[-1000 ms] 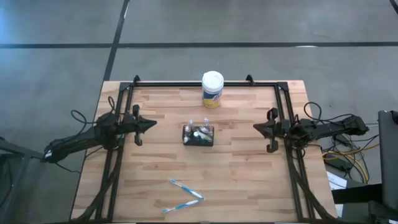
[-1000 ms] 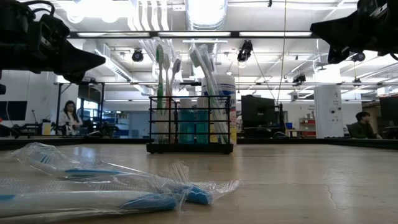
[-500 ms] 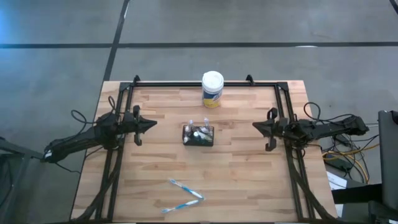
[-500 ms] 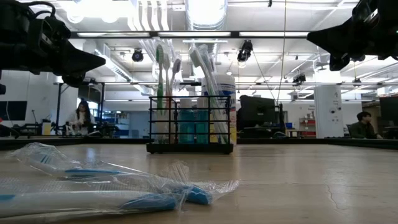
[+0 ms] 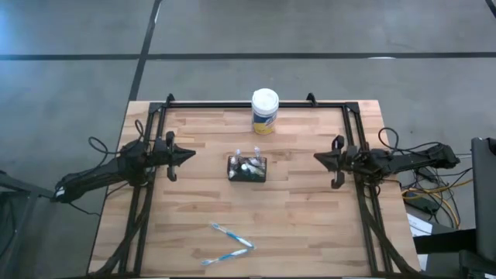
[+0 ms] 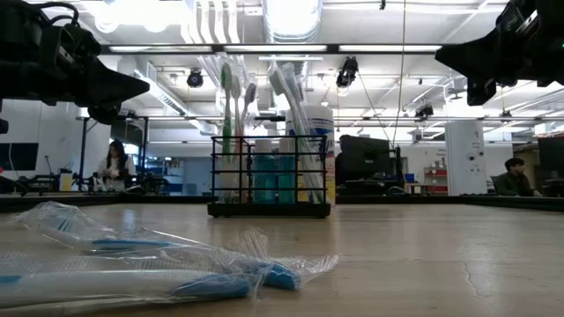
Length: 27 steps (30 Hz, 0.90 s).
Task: Pick & Place toothbrushing station
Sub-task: Put the top blue toothbrush into the black wire organizer
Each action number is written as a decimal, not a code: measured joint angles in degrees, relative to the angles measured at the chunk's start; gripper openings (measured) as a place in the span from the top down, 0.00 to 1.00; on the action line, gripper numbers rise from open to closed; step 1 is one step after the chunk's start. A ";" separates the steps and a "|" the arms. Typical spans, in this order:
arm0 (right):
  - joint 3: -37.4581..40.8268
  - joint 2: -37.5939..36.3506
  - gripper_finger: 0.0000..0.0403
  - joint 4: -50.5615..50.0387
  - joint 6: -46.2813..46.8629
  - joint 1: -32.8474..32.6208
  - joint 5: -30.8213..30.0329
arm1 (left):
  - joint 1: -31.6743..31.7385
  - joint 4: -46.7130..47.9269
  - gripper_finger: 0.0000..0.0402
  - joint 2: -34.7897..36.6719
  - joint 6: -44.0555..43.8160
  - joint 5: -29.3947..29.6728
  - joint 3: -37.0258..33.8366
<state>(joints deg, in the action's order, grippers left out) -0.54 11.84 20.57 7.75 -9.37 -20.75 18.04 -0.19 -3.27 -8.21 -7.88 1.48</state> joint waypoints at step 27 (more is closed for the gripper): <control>0.00 1.08 0.98 -0.96 -3.47 0.00 -2.41 | -0.01 0.72 0.97 0.00 0.09 0.28 0.13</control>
<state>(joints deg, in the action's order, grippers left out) -0.54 12.92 19.61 4.27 -9.37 -23.16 18.03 0.54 -3.27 -8.11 -7.60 1.61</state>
